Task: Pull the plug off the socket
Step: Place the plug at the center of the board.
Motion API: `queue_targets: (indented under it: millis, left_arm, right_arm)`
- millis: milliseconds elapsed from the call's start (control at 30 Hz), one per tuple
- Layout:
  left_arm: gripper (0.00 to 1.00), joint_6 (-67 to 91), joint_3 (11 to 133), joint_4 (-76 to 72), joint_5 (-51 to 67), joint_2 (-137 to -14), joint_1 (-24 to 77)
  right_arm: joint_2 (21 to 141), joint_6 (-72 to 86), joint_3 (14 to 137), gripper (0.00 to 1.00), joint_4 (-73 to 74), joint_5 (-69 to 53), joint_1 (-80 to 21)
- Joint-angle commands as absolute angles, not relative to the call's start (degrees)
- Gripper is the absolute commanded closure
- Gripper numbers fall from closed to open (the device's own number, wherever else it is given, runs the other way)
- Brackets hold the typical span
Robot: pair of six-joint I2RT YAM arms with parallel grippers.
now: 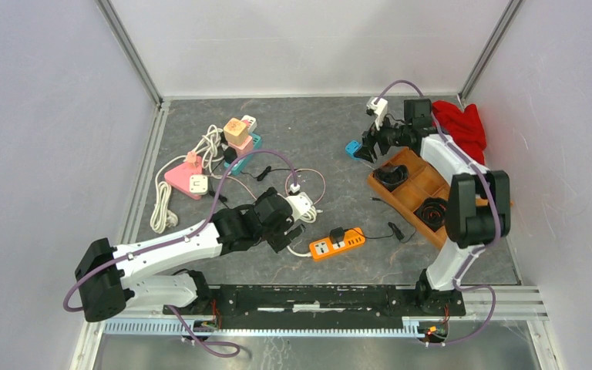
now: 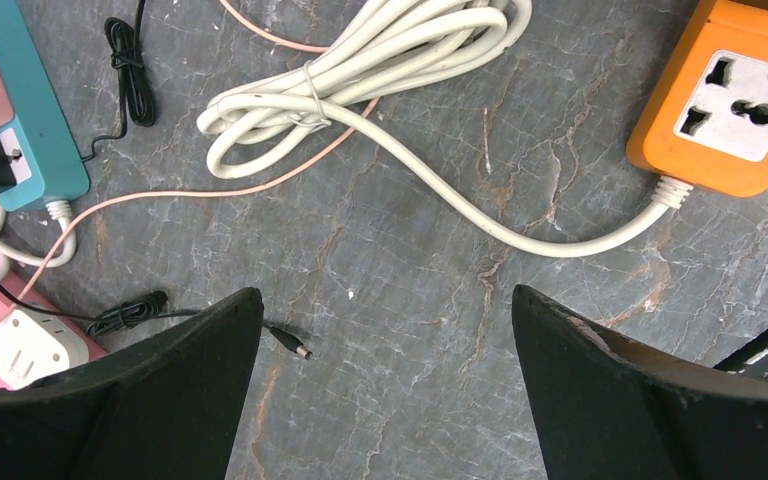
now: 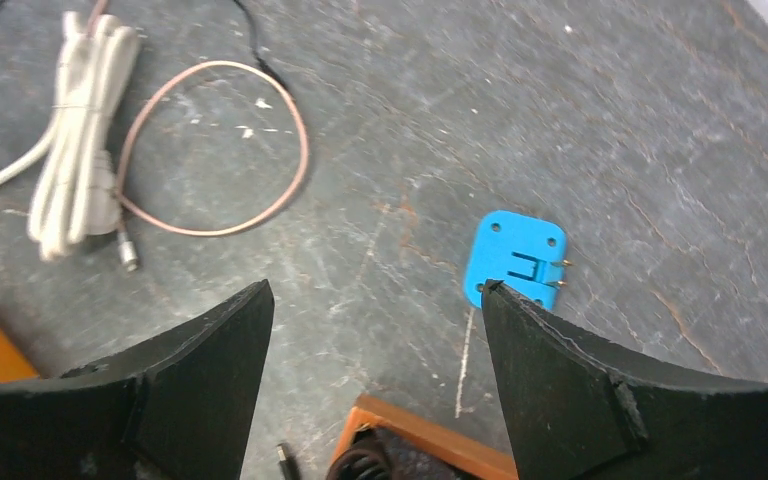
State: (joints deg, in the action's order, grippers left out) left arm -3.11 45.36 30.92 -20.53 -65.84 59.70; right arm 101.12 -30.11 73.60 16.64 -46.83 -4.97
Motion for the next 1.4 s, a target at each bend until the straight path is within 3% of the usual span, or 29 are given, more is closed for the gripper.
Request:
queue_targets:
  millis: [0, 533, 833, 933, 1100, 1367]
  left_arm:
    - [0.0, -6.2, 46.49, 29.35, -22.22, -64.15, 59.5]
    - [0.0, -6.45, 46.15, 29.35, -24.96, -63.37, 59.5]
    - [0.0, -6.51, 45.99, 29.29, -26.24, -63.32, 59.37]
    - [0.0, -6.6, 45.8, 28.75, -26.77, -62.77, 59.36]
    - [0.0, -6.02, 45.69, 27.47, -27.74, -59.54, 59.23]
    - [0.0, 2.17, 42.71, 15.23, -16.79, -46.55, 59.15]
  right_arm:
    - [91.66, -33.26, 68.26, 0.18, 15.08, -55.19, -4.97]
    - [68.4, -51.9, 53.69, 0.16, 23.63, -70.11, -8.29]
    - [69.01, -99.5, 54.49, 0.04, 58.49, -77.15, -10.58]
    - [70.15, -108.53, 54.11, 0.02, 65.55, -76.38, -11.71]
    - [70.6, -107.35, 50.91, 0.02, 63.43, -72.77, -14.14]
    - [67.74, -85.19, 45.11, 0.04, 43.11, -64.24, -21.37]
